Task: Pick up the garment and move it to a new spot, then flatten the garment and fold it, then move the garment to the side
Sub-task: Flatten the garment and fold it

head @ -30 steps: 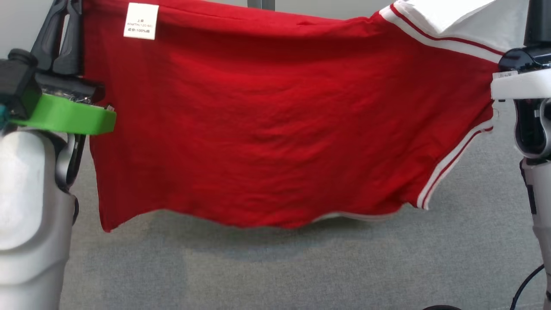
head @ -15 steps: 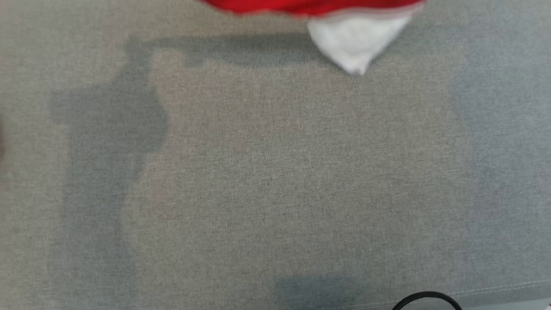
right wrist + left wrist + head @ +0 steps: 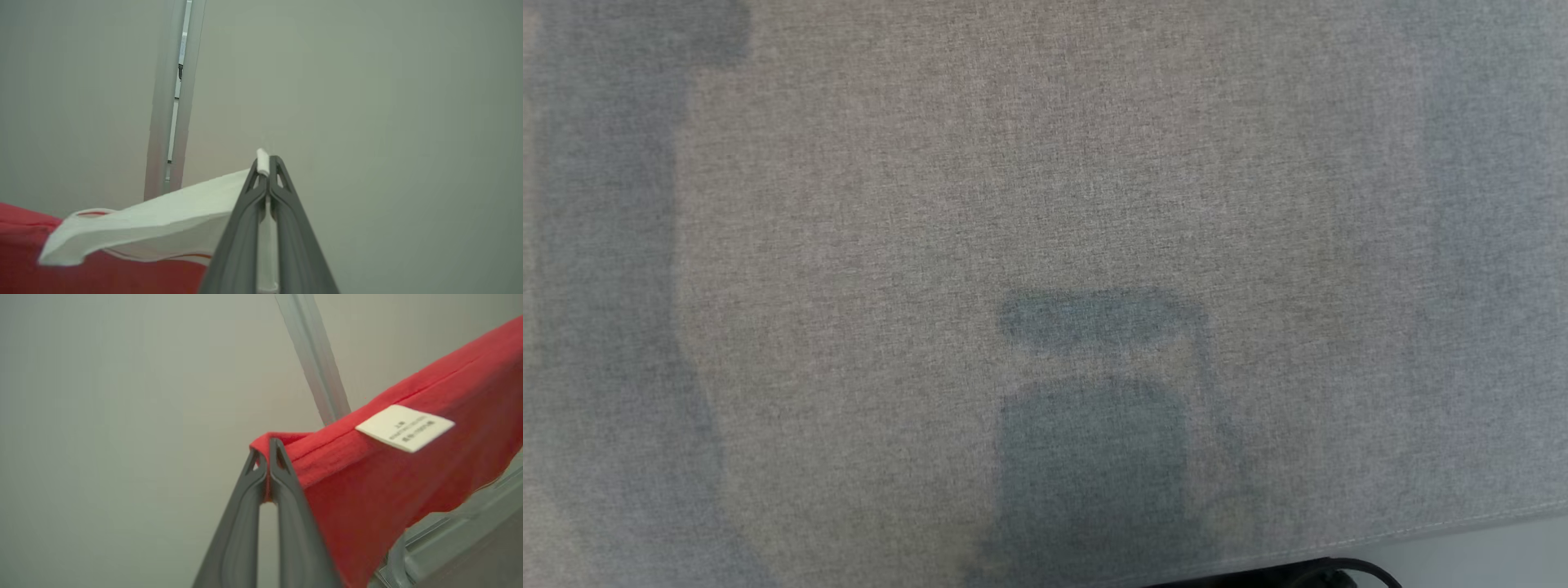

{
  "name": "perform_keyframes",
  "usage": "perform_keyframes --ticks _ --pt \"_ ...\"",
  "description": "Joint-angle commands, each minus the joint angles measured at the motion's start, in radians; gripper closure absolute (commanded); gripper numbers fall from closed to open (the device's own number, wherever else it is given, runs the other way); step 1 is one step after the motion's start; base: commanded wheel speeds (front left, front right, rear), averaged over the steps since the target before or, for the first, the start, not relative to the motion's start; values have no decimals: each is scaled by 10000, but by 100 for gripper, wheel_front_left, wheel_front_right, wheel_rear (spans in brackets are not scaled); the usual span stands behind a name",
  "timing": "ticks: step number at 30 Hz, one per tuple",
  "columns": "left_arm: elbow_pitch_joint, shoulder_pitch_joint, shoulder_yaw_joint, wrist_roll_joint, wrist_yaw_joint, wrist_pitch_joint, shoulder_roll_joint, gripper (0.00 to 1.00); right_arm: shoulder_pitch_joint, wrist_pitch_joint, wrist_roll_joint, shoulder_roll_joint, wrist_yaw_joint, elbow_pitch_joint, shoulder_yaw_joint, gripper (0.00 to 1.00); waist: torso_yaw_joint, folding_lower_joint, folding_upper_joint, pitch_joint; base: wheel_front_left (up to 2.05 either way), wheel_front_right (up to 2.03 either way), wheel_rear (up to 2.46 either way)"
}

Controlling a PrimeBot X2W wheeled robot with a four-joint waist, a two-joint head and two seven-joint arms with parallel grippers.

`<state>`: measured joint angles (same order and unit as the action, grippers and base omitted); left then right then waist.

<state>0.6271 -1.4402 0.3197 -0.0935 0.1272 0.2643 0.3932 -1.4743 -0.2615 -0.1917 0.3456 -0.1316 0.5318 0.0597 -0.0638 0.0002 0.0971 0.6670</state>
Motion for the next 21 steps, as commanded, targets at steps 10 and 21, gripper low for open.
perform_keyframes --ticks 10,21 --pt "-437 5655 -1242 -984 -210 1 -1262 100 6141 -29 -1798 80 18 -1892 -95 100 -242 -2 3 -259 0 0 0" --pt "-412 9688 -2665 -922 -96 -12 -2594 100 10603 -30 -2058 -580 20 -1790 -19 100 -317 -2 3 -2233 0 0 0"
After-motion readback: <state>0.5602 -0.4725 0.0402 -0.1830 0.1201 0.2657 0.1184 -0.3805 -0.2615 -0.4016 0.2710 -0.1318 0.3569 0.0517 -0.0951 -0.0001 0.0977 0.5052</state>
